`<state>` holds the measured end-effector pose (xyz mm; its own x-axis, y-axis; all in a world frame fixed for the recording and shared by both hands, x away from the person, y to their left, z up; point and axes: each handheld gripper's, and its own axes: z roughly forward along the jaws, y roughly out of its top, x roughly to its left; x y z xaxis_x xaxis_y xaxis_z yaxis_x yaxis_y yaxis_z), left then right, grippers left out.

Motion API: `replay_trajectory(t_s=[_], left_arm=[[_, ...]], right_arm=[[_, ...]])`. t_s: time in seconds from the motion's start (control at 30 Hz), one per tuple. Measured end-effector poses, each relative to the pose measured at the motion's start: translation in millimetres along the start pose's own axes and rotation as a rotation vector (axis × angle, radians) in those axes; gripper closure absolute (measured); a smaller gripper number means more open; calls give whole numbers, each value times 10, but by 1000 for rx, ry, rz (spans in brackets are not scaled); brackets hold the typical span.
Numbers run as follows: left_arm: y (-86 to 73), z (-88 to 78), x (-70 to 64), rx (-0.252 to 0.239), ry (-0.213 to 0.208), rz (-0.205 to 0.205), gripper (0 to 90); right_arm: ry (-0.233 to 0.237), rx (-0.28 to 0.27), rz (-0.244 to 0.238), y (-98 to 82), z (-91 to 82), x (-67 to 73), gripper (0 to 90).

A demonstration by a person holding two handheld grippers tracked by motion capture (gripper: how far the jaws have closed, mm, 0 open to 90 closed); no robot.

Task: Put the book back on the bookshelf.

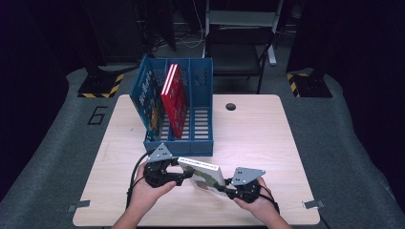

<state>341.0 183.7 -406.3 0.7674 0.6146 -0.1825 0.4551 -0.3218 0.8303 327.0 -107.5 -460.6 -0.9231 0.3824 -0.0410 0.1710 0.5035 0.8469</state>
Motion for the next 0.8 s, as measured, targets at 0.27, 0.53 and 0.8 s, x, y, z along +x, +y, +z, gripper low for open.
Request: replay_trajectory(t_s=[0.27,0.53,0.8], left_arm=[[-44,-2,43,8,-39,-44,374],[-65,-61,89,-2,-49,-48,348],[-20,-142,53,-26,-44,-31,328]], right_arm=[[-2,2,-21,49,-57,29,776],[-15,17,-51,87,-100,45,776],[-7,25,-47,107,-124,16,775]])
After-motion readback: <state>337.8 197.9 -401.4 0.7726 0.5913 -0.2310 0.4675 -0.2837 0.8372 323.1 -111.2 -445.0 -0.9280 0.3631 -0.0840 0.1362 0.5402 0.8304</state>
